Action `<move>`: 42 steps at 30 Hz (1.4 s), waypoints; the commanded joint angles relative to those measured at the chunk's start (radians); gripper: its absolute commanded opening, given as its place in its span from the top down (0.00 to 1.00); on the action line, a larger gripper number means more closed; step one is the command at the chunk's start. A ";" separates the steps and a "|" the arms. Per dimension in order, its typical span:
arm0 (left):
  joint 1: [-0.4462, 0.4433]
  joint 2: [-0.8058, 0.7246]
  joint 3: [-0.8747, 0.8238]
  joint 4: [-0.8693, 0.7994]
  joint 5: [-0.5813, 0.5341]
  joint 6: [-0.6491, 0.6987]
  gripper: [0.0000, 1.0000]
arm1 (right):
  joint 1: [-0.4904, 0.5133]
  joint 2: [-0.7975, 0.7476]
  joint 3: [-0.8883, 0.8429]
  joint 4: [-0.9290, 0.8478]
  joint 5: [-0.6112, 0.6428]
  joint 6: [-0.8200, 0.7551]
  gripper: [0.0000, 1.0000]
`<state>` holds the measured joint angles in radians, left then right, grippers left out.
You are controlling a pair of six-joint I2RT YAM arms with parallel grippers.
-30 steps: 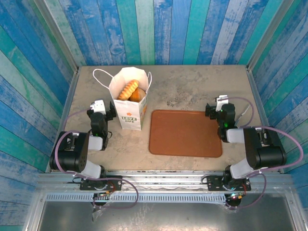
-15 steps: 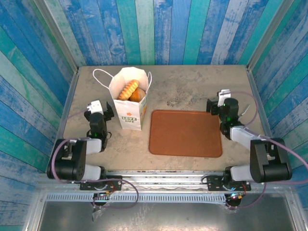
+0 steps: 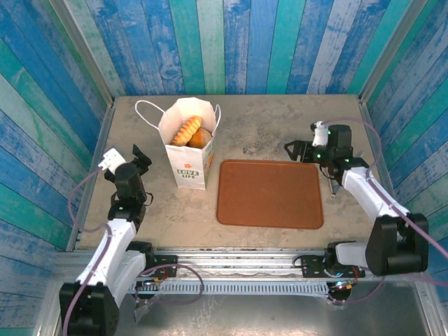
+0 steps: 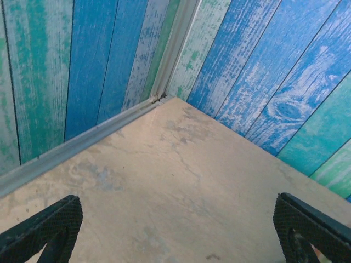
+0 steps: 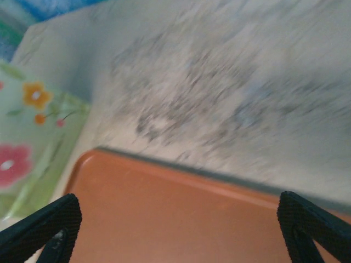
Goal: Take the fake bread out of the paper bag
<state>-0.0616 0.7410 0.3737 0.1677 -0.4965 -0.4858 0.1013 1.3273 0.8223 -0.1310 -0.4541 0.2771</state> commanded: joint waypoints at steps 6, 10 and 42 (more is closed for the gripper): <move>0.001 -0.198 0.002 -0.278 0.185 -0.164 0.06 | 0.231 0.286 0.165 -0.271 0.176 0.114 0.17; 0.002 -0.202 0.024 -0.287 0.223 -0.161 0.06 | 0.309 0.402 0.281 -0.375 0.373 0.128 0.23; 0.002 -0.201 0.331 -0.553 0.287 -0.010 0.06 | 0.294 1.003 1.012 -0.576 0.563 0.127 0.29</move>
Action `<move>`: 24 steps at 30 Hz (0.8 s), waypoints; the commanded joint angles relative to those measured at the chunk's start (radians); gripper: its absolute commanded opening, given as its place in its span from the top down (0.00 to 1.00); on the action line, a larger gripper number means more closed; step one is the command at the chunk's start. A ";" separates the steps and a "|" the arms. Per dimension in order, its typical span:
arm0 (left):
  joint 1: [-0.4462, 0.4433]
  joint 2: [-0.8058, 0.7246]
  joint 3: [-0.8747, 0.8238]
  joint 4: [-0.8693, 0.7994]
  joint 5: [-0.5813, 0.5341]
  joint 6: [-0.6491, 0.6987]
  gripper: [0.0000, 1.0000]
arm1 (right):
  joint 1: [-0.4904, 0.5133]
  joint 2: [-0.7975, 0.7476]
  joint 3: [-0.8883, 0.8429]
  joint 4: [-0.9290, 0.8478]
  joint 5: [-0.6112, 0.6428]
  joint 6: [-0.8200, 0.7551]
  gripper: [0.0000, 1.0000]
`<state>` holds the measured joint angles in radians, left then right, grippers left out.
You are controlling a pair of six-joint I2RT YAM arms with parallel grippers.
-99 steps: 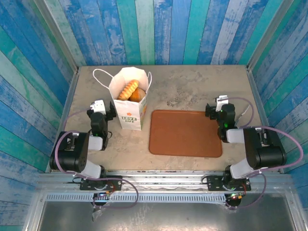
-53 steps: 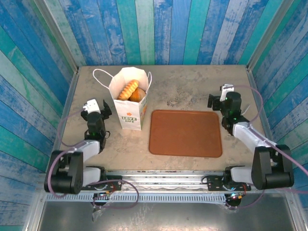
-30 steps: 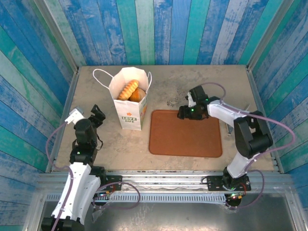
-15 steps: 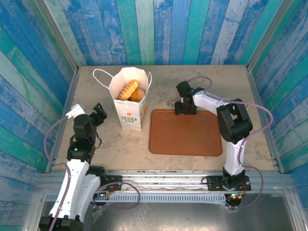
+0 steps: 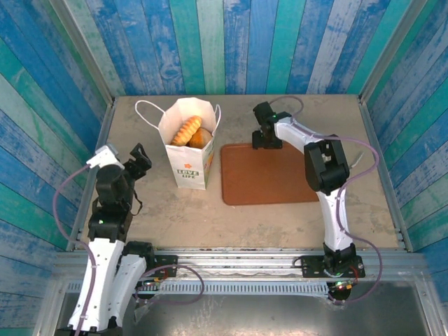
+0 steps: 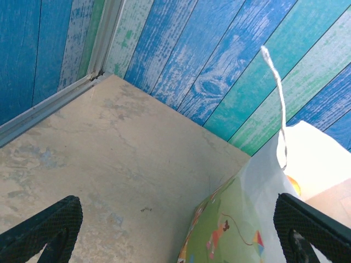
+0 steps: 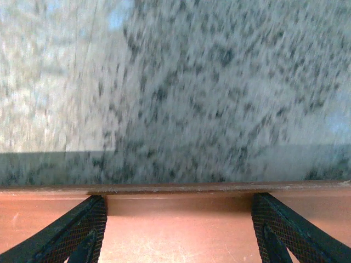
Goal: Take the fake bread out of the paper bag
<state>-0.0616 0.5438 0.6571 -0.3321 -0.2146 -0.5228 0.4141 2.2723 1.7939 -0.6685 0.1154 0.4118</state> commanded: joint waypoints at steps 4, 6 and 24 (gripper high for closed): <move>0.002 -0.006 0.087 -0.071 0.007 0.030 0.06 | -0.033 0.110 0.117 -0.070 -0.011 0.014 0.30; 0.002 0.002 0.107 -0.078 0.018 0.027 0.06 | -0.040 0.120 0.125 -0.068 -0.028 0.038 0.30; 0.035 0.479 0.537 -0.234 0.280 0.042 0.06 | -0.075 -0.494 -0.190 0.105 -0.422 -0.033 0.24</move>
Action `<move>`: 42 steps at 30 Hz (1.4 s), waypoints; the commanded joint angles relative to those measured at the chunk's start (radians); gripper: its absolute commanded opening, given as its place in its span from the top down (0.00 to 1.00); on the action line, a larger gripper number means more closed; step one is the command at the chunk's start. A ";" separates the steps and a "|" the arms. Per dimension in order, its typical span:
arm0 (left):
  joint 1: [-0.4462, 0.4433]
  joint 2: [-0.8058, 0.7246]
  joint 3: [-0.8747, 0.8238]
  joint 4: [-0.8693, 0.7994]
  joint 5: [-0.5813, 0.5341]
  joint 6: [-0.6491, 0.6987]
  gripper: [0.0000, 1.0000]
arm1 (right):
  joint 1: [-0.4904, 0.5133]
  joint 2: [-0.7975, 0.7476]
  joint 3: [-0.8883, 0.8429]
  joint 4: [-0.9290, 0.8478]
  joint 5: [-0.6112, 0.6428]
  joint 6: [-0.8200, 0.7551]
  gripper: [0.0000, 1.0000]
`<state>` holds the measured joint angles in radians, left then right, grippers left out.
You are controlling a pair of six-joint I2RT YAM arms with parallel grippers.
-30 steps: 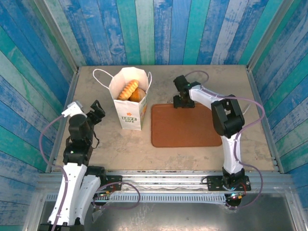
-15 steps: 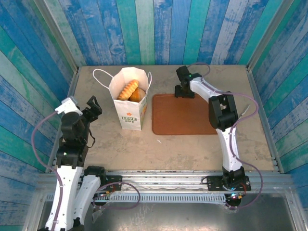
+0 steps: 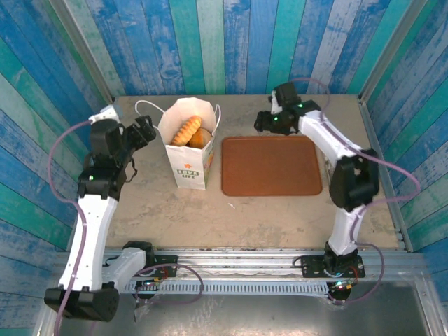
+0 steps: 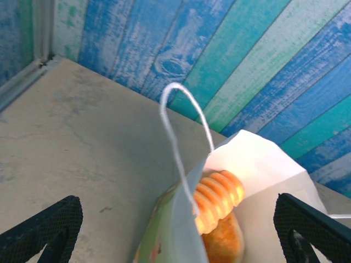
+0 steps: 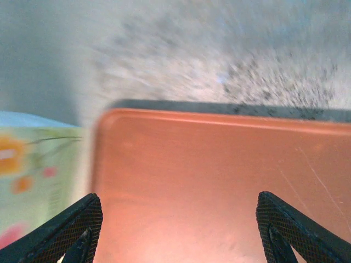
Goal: Take the fake bread out of the paper bag
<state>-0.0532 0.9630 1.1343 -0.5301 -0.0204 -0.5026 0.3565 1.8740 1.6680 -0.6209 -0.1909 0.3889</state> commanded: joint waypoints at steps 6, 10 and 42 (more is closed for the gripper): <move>0.276 0.196 0.084 0.085 0.475 -0.094 0.02 | -0.019 -0.286 -0.178 0.180 -0.335 0.046 0.23; 0.342 0.284 0.081 0.228 0.696 -0.170 0.05 | -0.002 -0.353 -0.207 0.246 -0.460 0.118 0.23; 0.353 0.413 0.056 0.325 0.898 -0.170 0.72 | 0.296 -0.045 0.325 -0.068 -0.182 0.134 0.39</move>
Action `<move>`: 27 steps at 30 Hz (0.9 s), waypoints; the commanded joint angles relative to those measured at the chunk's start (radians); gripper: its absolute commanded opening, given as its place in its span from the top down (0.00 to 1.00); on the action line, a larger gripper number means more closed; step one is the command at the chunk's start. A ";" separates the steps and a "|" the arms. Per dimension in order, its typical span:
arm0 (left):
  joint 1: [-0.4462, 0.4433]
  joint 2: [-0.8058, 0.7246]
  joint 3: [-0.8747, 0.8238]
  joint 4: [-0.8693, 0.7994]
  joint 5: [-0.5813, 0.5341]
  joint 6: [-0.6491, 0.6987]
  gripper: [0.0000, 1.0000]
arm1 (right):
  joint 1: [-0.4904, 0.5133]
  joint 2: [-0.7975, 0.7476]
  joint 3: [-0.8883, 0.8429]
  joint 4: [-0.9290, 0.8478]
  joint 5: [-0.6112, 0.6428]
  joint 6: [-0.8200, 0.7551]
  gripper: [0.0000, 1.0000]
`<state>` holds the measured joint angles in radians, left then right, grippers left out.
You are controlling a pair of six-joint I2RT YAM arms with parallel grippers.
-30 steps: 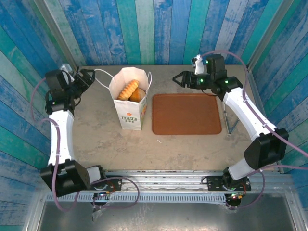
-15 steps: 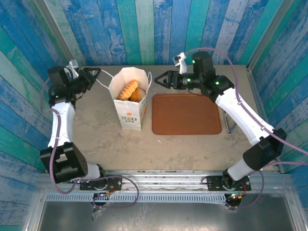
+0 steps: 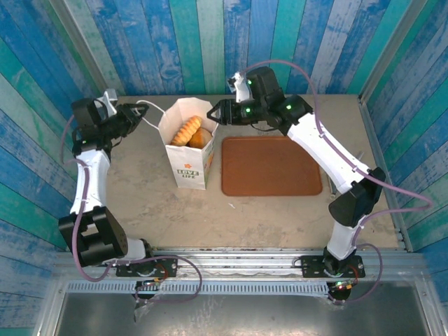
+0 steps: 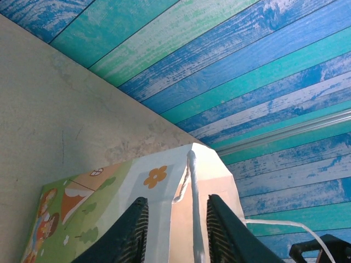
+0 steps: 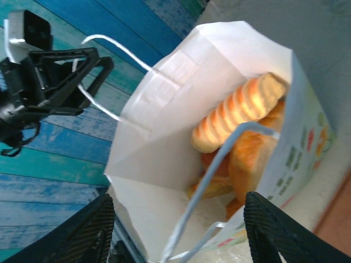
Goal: Take the fake bread out of the paper bag
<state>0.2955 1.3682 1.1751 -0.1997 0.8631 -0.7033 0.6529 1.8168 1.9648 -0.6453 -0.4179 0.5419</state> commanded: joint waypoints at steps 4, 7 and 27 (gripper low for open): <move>0.005 0.011 0.025 0.002 0.020 0.018 0.88 | 0.000 0.022 0.033 -0.048 0.064 -0.027 0.49; 0.004 0.010 0.048 0.000 0.024 0.013 1.00 | 0.001 0.027 0.041 -0.055 0.080 -0.034 0.60; 0.054 0.026 0.518 -0.396 -0.249 0.293 1.00 | 0.021 0.126 -0.055 0.214 -0.161 0.121 0.97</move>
<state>0.3416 1.3701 1.5826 -0.5293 0.6712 -0.5320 0.6601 1.9091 1.9308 -0.5224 -0.4919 0.6041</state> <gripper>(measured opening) 0.046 0.047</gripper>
